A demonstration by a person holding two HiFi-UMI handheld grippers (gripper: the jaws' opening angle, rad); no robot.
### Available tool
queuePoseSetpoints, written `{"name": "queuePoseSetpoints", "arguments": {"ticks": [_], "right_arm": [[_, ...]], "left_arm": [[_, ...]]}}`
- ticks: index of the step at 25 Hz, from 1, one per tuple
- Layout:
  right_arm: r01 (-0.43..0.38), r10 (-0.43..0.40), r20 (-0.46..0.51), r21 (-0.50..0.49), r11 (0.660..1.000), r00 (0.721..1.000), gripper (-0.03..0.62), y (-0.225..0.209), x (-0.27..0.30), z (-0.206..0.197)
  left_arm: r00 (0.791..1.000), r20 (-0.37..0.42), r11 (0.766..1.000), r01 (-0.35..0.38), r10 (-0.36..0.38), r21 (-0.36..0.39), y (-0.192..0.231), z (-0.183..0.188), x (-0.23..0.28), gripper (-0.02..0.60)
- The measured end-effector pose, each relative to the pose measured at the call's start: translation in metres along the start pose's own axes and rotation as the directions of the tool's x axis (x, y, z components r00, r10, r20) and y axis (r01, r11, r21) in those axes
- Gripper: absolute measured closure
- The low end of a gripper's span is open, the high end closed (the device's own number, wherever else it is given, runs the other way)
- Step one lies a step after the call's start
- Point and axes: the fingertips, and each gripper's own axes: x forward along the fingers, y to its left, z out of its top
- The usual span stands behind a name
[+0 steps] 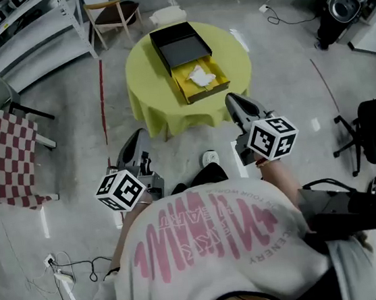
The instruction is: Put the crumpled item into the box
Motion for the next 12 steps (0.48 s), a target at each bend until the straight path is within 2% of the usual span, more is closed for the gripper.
{"name": "queuePoseSetpoints", "arguments": {"ticks": [6, 12], "right_arm": [[0.049, -0.048, -0.048, 0.023, 0.999, 0.998, 0.588, 0.014, -0.033, -0.032], [0.077, -0.074, -0.056, 0.051, 0.996, 0.996, 0.588, 0.023, -0.046, -0.041]], "left_arm": [[0.999, -0.031, 1.0, 0.018, -0.018, 0.0, -0.009, -0.01, -0.033, 0.574], [0.999, -0.047, 1.0, 0.023, -0.023, 0.003, -0.012, -0.011, -0.056, 0.574]]}}
